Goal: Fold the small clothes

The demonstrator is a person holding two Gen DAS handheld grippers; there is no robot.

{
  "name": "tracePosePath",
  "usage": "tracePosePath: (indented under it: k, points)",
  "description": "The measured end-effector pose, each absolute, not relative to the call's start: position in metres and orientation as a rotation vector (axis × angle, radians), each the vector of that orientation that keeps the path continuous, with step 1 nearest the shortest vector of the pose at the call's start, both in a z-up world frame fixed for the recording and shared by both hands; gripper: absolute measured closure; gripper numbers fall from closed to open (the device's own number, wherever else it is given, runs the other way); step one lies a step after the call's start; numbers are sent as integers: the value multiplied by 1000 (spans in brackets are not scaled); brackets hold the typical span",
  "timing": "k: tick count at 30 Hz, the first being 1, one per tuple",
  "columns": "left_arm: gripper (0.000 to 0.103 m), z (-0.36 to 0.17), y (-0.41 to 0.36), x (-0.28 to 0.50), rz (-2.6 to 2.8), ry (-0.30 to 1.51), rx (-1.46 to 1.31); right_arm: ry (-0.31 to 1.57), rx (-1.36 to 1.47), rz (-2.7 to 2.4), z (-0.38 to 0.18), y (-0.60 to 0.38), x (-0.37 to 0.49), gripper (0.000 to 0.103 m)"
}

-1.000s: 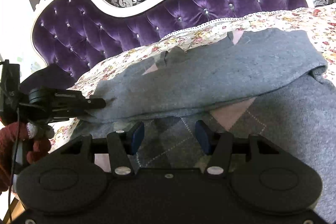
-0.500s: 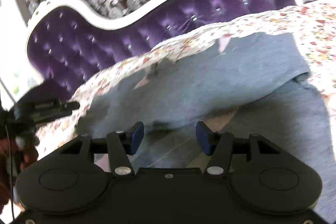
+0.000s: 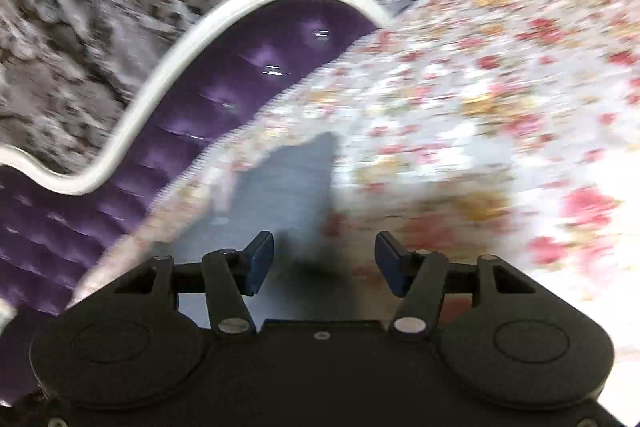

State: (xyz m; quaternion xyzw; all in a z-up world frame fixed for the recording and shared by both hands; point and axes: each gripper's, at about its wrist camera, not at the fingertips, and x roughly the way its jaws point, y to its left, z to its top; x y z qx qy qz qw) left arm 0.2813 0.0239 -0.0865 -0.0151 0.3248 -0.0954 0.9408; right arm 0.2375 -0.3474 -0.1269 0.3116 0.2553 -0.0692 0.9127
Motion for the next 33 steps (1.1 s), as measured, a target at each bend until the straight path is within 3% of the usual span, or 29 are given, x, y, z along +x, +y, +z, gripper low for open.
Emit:
tracePosePath:
  k: [3, 11, 19, 21, 22, 30, 31, 32, 33]
  points:
    - [52, -92, 13, 273, -188, 626, 36, 509, 636, -142, -122, -354, 226, 40]
    - [52, -92, 15, 272, -189, 615, 13, 497, 433, -64, -93, -337, 262, 40]
    - [52, -94, 13, 272, -188, 612, 20, 581, 331, -70, -100, -331, 323, 41]
    - [52, -94, 12, 272, -189, 611, 17, 616, 316, -71, -105, -330, 333, 61]
    - [52, -94, 13, 272, -189, 611, 17, 631, 299, -75, -107, -328, 334, 92]
    - [51, -93, 14, 272, -192, 610, 15, 653, 139, -179, -115, -319, 335, 91]
    - [51, -93, 14, 273, -192, 610, 15, 655, 136, -185, -113, -318, 336, 84]
    - [51, -93, 14, 272, -191, 609, 15, 646, 135, -196, -110, -317, 335, 68]
    - [51, -93, 14, 272, -192, 607, 15, 628, 135, -203, -105, -315, 334, 65]
